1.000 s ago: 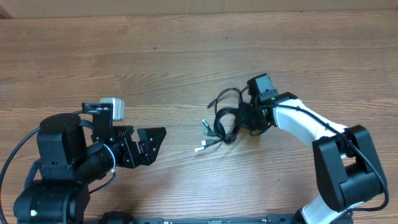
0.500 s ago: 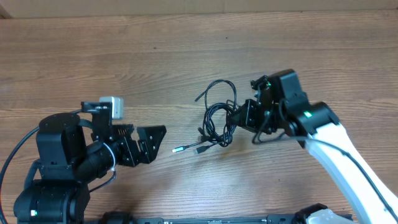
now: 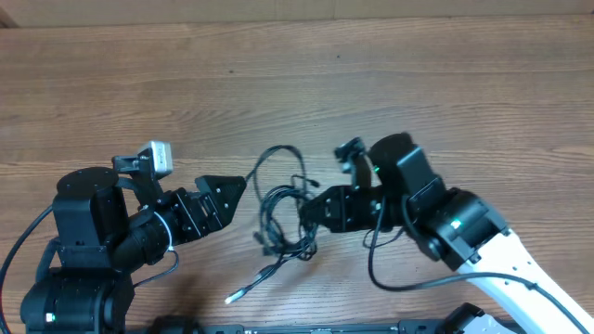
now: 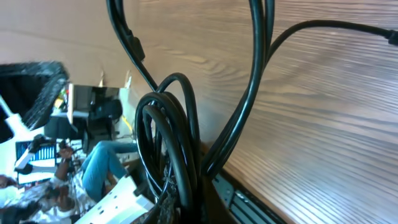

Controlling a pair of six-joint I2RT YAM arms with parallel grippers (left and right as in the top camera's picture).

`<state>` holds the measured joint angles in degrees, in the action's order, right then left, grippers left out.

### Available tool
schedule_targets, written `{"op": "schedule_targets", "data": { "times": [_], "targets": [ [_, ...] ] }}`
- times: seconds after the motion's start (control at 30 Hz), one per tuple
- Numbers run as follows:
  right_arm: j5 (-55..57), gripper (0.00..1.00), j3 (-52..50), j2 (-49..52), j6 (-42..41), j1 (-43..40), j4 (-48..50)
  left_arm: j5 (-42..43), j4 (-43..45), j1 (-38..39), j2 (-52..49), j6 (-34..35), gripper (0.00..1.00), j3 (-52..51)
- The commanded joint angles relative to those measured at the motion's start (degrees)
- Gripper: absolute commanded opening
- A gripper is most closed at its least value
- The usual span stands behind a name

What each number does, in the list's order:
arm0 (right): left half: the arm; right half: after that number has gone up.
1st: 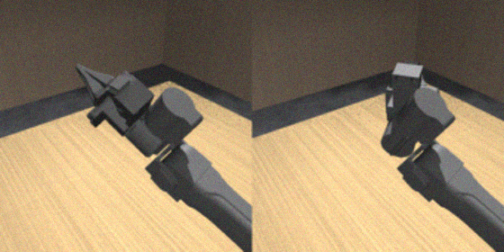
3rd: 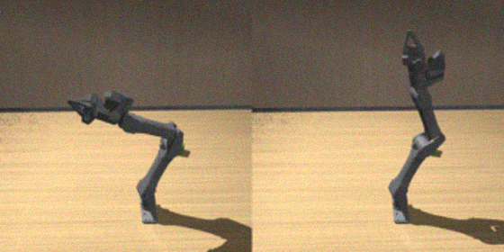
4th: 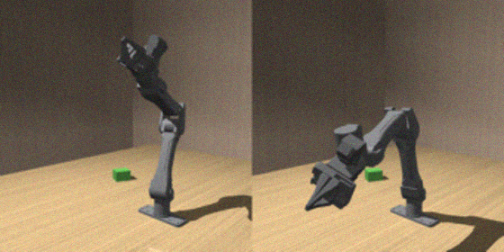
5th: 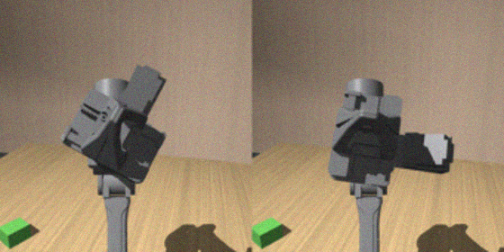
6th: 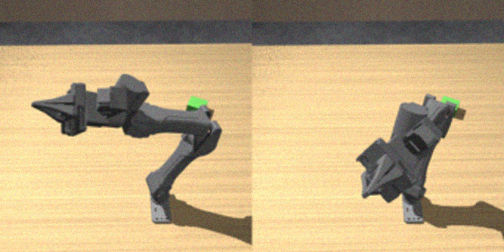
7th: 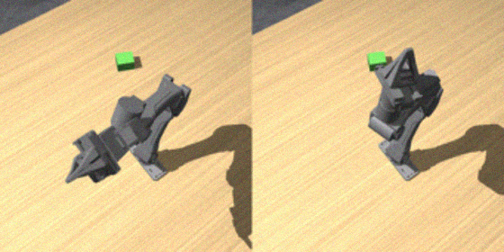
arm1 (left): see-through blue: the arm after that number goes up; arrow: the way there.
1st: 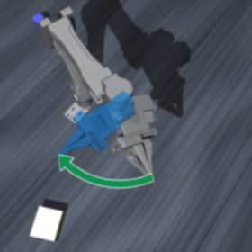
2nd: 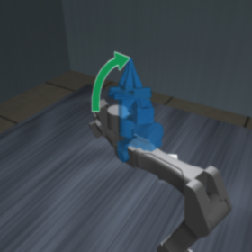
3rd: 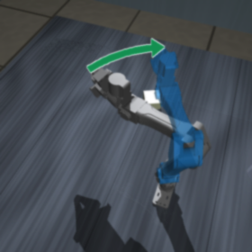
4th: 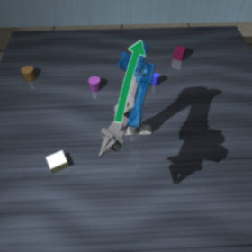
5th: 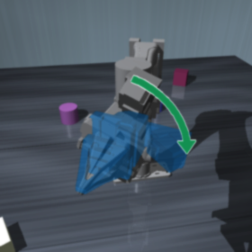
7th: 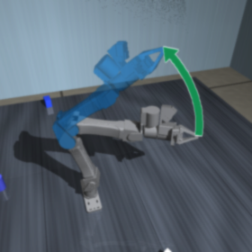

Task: Untangle cables
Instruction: 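Lift the cables with the right gripper toward the left gripper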

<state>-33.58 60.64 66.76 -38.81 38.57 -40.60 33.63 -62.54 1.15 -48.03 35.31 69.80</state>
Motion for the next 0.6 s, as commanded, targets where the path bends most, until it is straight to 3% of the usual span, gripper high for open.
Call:
{"op": "schedule_targets", "data": {
  "times": [0.0,0.1,0.13,0.17,0.2,0.23,0.33,0.57],
  "targets": [
    [3.15,0.04,1.57,-0.79,-3.98,1.86,2.03,0.39,0.22,0.37,0.04,2.84,0.99,0.15],
    [3.76,0.04,1.57,-0.74,-5.25,2.36,2.91,-2.27,0.22,0.37,0.02,2.82,1.0,0.15],
    [3.82,0.04,1.57,-0.74,-5.75,2.36,2.86,-3.48,0.11,0.37,0.02,2.73,0.92,0.15],
    [3.85,0.04,1.57,-0.72,-6.19,2.36,2.84,-4.44,-0.17,0.37,0.02,2.54,0.75,0.15],
    [3.96,0.04,1.57,-0.63,-6.21,2.36,2.86,-4.92,-0.46,0.37,0.02,2.54,0.64,0.15],
    [4.0,0.04,1.57,-0.63,-6.19,2.36,2.84,-5.07,-0.76,0.37,0.02,2.56,0.62,0.15],
    [5.05,0.04,1.57,-0.59,-6.19,2.36,3.02,-5.11,-3.37,0.37,0.02,1.73,0.7,0.15],
    [2.69,0.04,1.57,-0.59,-6.45,2.36,6.08,-1.33,-10.75,0.39,-0.42,-5.16,0.76,0.0]
  ]
}}
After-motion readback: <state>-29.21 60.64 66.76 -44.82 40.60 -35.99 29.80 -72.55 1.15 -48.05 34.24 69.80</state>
